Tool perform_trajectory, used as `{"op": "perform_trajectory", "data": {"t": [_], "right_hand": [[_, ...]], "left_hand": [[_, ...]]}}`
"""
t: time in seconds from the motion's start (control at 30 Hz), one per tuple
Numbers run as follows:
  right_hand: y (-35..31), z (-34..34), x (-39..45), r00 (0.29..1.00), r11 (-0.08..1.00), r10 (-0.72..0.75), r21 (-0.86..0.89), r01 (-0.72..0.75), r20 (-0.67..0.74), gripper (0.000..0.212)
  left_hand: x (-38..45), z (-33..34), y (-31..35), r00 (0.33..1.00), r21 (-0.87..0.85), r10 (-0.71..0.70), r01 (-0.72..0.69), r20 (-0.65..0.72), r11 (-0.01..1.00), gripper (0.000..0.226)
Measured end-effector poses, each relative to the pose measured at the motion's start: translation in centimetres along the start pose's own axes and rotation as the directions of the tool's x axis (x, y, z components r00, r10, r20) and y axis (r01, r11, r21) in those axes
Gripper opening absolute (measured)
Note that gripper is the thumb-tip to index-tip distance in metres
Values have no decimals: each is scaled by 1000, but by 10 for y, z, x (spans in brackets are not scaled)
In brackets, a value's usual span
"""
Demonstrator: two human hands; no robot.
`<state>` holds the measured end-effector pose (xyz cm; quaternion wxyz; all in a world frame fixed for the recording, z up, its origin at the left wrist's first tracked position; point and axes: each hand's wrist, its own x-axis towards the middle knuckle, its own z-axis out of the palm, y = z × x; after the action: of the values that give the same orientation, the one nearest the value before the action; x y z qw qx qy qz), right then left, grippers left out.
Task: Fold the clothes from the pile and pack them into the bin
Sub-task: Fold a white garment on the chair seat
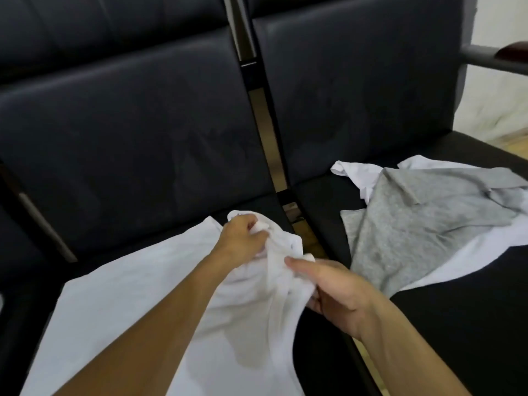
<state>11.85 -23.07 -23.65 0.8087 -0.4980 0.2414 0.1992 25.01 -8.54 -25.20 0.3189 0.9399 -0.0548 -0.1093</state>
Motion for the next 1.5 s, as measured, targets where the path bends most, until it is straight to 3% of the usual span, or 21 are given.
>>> {"op": "perform_trajectory", "data": {"t": [0.1,0.17,0.23,0.3,0.4,0.47,0.53,0.6,0.7,0.8,0.9,0.97,1.0,1.03,1.13,1.2,1.3,1.4,1.47,1.5], "right_hand": [[-10,-12,0,993,965,-51,250,76,-105,21],[-16,-24,-3,976,953,-61,278,119,-210,25],[-21,-40,-8,896,985,-126,55,165,-426,17],[-25,-56,-12,777,953,-290,-244,180,-559,12],[-27,-75,-19,708,911,-380,-373,175,-595,12],[-26,-82,-23,678,865,-417,-494,91,-605,8],[-27,-87,-27,612,784,-506,-620,31,-608,4],[-29,-92,-30,558,766,-556,-640,58,-616,9],[-32,-103,-33,565,819,-519,-563,114,-641,13],[-35,-115,-39,595,889,-435,-427,164,-676,8],[-36,-129,-48,627,877,-401,-478,53,-667,6],[-36,-134,-52,688,837,-366,-544,-50,-627,15],[-36,-134,-52,723,824,-344,-562,-74,-600,19],[-38,-132,-54,756,825,-325,-561,-66,-568,19],[-51,-116,-61,829,866,-336,-493,85,-446,14],[-62,-96,-70,869,853,-387,-477,211,-309,13],[-68,-61,-80,885,742,-464,-564,362,-42,10],[-58,-25,-86,889,679,-365,-575,457,276,10],[-46,-10,-80,874,694,-211,-562,449,438,36],[-39,-4,-74,879,679,-144,-601,422,455,43]], "left_hand": [[4,1,28,996,-305,78,-86,-40,949,14],[7,1,45,995,-469,82,-49,52,882,12],[13,6,53,980,-504,56,49,193,862,11],[21,13,53,969,-512,-7,135,245,848,10],[34,24,54,962,-572,-110,237,248,785,17],[39,31,67,948,-607,-149,296,282,738,12],[40,35,86,918,-664,-170,379,359,645,7],[44,36,103,864,-673,-131,465,486,575,15],[52,43,121,823,-578,-80,461,563,673,36],[61,55,135,879,-602,-68,377,471,704,52],[74,71,139,932,-578,-74,281,354,766,42],[84,78,134,962,-362,-22,124,272,924,27],[86,78,130,963,-179,68,-21,259,984,18],[89,73,127,944,20,178,-191,276,981,13],[95,47,129,832,404,405,-543,380,736,13],[90,13,131,778,479,503,-628,376,613,7],[69,-56,116,711,490,609,-694,350,528,3],[32,-136,63,772,420,482,-632,415,651,11],[9,-183,15,797,398,245,-510,552,763,27],[-2,-201,-10,791,435,117,-446,600,782,36]]}}
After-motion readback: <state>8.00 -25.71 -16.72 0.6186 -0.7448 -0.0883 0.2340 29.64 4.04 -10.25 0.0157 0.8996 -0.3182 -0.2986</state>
